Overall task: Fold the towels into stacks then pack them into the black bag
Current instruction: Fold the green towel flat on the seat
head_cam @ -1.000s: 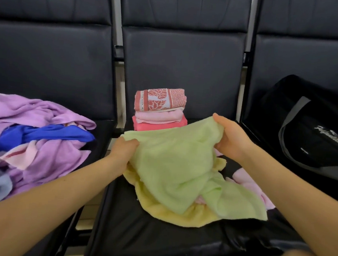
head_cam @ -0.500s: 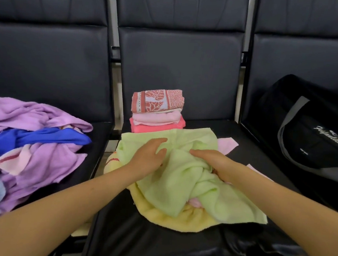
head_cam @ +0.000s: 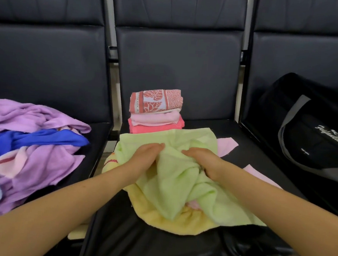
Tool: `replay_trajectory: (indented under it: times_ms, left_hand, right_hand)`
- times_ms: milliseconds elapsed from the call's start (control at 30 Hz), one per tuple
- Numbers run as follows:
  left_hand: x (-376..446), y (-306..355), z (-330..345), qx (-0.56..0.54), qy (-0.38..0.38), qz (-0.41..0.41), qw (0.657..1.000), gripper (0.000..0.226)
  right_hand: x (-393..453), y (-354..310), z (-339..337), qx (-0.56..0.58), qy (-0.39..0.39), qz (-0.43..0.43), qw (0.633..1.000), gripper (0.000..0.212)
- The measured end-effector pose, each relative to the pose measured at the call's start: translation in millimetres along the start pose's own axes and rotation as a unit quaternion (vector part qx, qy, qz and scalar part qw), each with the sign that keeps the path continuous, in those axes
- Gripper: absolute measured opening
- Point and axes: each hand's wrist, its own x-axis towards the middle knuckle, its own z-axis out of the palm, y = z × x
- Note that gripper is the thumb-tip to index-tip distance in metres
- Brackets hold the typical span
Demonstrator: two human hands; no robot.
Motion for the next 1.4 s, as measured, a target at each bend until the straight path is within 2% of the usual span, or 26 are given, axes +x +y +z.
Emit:
replay_trajectory:
  times_ms: [100,167,267,333,400,467,500,567,633,700,733,800,833,900,967,1100,1133,1233,1267,1333,1400]
  left_hand:
    - [-4.0,9.6,-17.5,-0.203,0.055,0.007,0.978,0.019]
    - [-9.1,17.6,-28.6,-0.319,0.028,0.021,0.947,0.027]
    - [-19.0,23.9,-43.2,-0.397,-0.001,0.005,0.918,0.036]
    - [-23.7,22.9,-51.6,-0.400,0.032,-0.003,0.916,0.036]
    - [-25.7,19.9,-59.1,-0.375,0.056,0.004,0.925,0.034]
    - [-24.0,16.4,-63.0,-0.333,0.081,0.008,0.939,0.036]
    - [-21.8,13.4,-62.6,-0.298,0.111,0.004,0.948,0.030]
    - [-14.2,2.9,-61.7,-0.165,0.169,-0.006,0.972,0.016]
    - [-6.9,-12.3,-63.4,0.025,0.173,-0.019,0.984,0.009]
    - [-6.4,-22.8,-67.9,0.206,0.176,-0.028,0.962,0.010]
    - [-8.4,-26.6,-68.9,0.288,0.184,-0.002,0.940,0.017]
    - [-16.4,-28.4,-63.3,0.390,0.175,0.109,0.897,0.024]
    - [-23.6,-25.4,-55.8,0.394,0.156,0.158,0.892,0.021]
    - [-38.7,-19.7,-35.4,0.366,0.102,0.200,0.903,0.011]
    - [-55.7,-14.3,-15.4,0.365,0.038,0.202,0.908,0.009]
    - [-79.7,-15.4,20.0,0.418,-0.081,0.236,0.873,0.021]
    - [-83.6,-15.9,28.0,0.424,-0.094,0.242,0.868,0.023]
    - [-85.4,-18.7,45.6,0.451,-0.104,0.247,0.851,0.062]
    - [-84.1,-20.6,48.5,0.466,-0.096,0.253,0.842,0.065]
    - [-80.0,-22.7,49.7,0.463,-0.082,0.275,0.838,0.052]
    - [-75.8,-21.6,47.1,0.411,-0.081,0.298,0.858,0.037]
  right_hand:
    - [2.0,-14.2,-6.0,0.099,0.029,-0.011,0.995,0.015]
    - [0.7,-29.2,-15.0,0.171,0.066,-0.034,0.983,0.017]
    - [2.8,-48.2,-37.6,0.245,0.141,-0.078,0.956,0.017]
    - [3.8,-56.9,-57.5,0.180,0.220,-0.101,0.953,0.023]
    - [3.1,-63.9,-73.7,0.093,0.275,-0.133,0.948,0.030]
    - [-1.2,-67.6,-79.6,0.077,0.293,-0.157,0.940,0.033]
    - [-1.1,-66.1,-80.6,0.083,0.294,-0.164,0.938,0.030]
    - [-0.3,-57.8,-78.3,0.101,0.267,-0.157,0.945,0.019]
    - [-1.6,-42.4,-72.4,0.122,0.204,-0.111,0.965,0.018]
    - [-5.2,-24.7,-69.1,0.077,0.156,-0.049,0.984,0.032]
    - [-6.7,-16.6,-70.1,0.030,0.145,-0.020,0.989,0.042]
    - [-11.1,-4.1,-71.9,-0.062,0.116,0.022,0.991,0.060]
    - [-14.6,-1.0,-71.5,-0.092,0.098,0.033,0.990,0.069]
    - [-20.7,3.2,-71.8,-0.120,0.068,0.046,0.989,0.077]
    - [-27.8,5.1,-71.4,-0.134,0.028,0.053,0.989,0.068]
    - [-42.2,6.8,-70.6,-0.133,-0.026,0.068,0.988,0.043]
    - [-43.8,7.4,-70.5,-0.127,-0.018,0.058,0.990,0.040]
    - [-45.5,8.1,-70.0,-0.086,0.031,0.019,0.996,0.036]
    - [-46.8,7.4,-69.2,-0.059,0.041,0.010,0.997,0.034]
    - [-49.8,5.1,-68.5,-0.002,0.049,-0.005,0.999,0.031]
    - [-50.3,1.3,-70.5,0.051,0.063,-0.021,0.996,0.030]
